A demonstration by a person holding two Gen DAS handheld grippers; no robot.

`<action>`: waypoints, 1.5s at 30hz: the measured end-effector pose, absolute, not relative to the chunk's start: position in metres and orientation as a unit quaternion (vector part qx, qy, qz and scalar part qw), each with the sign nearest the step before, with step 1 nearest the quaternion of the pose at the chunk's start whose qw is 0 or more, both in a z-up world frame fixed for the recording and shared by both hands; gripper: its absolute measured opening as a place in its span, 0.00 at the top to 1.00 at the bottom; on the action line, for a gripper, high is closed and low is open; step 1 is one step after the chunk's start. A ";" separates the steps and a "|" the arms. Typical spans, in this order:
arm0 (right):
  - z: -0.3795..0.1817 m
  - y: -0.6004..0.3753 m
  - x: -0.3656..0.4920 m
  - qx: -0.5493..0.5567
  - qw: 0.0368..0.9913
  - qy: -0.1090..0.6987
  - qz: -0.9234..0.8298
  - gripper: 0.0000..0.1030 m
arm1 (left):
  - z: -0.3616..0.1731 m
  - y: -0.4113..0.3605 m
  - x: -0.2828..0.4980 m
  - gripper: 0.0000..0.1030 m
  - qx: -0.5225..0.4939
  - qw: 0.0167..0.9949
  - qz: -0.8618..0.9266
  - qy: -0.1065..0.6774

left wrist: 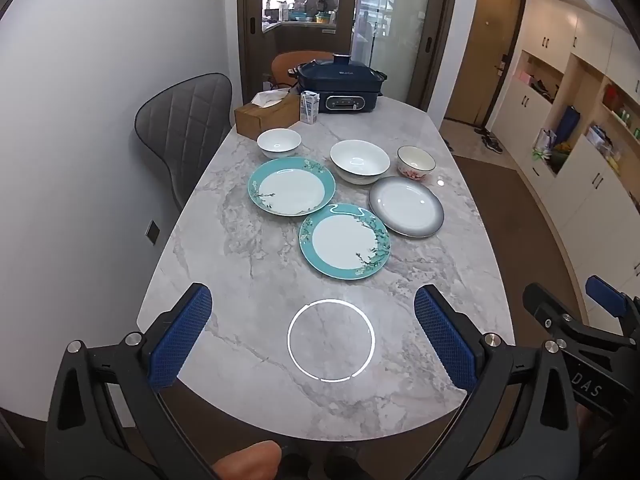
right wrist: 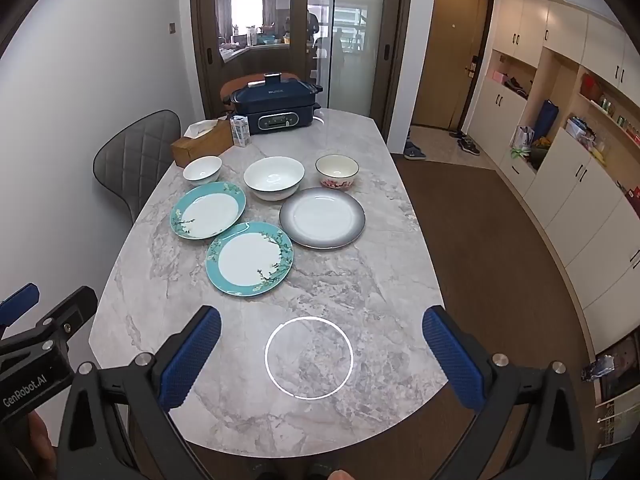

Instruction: Organize plates and bowls

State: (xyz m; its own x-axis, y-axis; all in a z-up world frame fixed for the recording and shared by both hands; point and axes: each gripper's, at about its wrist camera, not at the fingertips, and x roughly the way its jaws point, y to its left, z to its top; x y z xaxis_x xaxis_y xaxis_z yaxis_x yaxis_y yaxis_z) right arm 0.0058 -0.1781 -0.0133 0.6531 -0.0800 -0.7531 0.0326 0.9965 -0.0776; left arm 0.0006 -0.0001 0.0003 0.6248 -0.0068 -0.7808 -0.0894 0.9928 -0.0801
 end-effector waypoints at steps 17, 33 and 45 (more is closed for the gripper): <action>-0.013 -0.181 0.006 -0.031 0.909 0.414 -0.032 0.00 | -0.001 -0.009 -0.002 0.00 -0.037 0.905 0.030 0.423; -0.012 -0.182 0.005 -0.031 0.910 0.412 -0.032 0.00 | 0.000 -0.006 -0.001 0.00 -0.039 0.905 0.029 0.423; -0.012 -0.183 0.005 -0.030 0.910 0.412 -0.032 0.00 | -0.001 -0.007 -0.002 0.00 -0.039 0.904 0.028 0.424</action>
